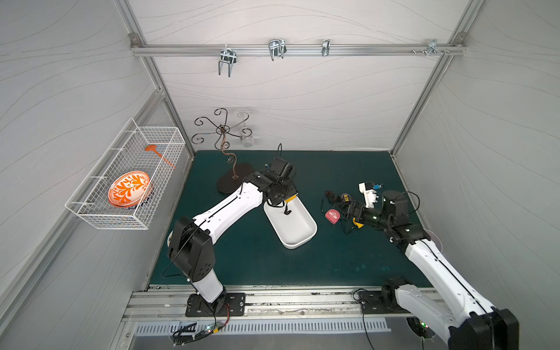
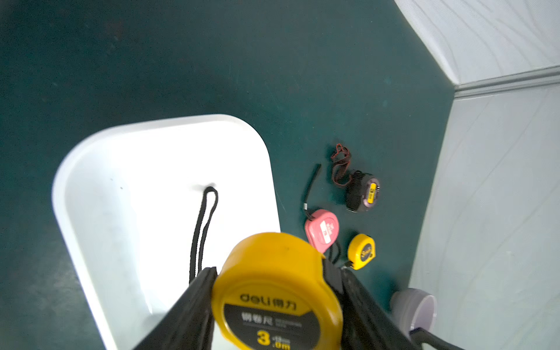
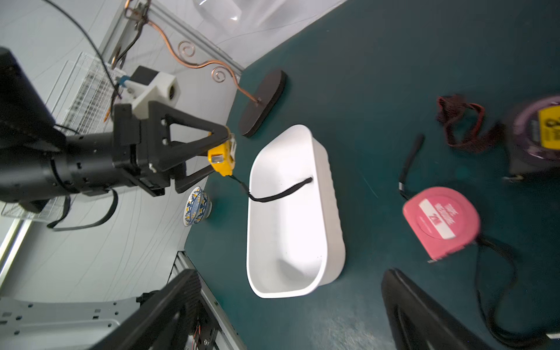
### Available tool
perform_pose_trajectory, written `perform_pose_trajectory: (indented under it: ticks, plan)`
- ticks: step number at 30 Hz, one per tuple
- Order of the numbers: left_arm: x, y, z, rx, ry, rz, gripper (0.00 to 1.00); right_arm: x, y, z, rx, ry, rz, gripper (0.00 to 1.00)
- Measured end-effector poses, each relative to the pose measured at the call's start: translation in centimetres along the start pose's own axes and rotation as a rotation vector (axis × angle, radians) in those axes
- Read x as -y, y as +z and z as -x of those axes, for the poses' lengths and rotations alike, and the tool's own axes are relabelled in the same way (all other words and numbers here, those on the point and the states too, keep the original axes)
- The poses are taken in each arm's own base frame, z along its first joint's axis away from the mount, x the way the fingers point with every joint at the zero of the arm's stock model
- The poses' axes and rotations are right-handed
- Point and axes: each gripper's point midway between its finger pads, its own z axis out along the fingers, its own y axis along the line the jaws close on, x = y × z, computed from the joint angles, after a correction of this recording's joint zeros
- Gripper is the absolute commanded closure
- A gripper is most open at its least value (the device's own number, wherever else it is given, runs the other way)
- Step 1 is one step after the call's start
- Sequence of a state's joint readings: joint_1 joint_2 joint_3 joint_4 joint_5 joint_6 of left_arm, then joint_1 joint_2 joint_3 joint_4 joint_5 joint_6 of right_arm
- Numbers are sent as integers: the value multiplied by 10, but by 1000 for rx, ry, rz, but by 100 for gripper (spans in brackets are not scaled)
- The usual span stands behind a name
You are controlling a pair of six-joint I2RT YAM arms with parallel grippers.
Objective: Take the tape measure out of the storage box
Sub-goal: Pick up the tape measure from the storage box.
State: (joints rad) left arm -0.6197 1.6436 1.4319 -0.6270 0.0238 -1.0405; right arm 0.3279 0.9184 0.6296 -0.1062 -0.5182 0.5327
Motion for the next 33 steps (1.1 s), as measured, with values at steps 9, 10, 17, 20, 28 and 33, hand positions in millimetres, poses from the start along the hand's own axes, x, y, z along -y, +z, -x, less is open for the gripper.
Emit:
perform_pose_trajectory:
  ticks: [9,10,17,20,28,33]
  plan:
    - [34,-19,-6,-30,-151,-162,100,-33,37,1,20,-141,94,10]
    - [38,-21,-7,-32,-159,-176,100,-33,41,1,21,-150,94,10]
    - [54,-28,-21,-59,-187,-225,100,-45,71,6,34,-201,114,15]
    - [57,-29,-25,-65,-188,-232,100,-55,78,16,62,-219,127,18]
    - [62,-30,-29,-72,-199,-248,100,-73,88,34,118,-257,150,33]
    - [67,-31,-28,-67,-205,-265,100,-71,96,33,119,-254,140,48]
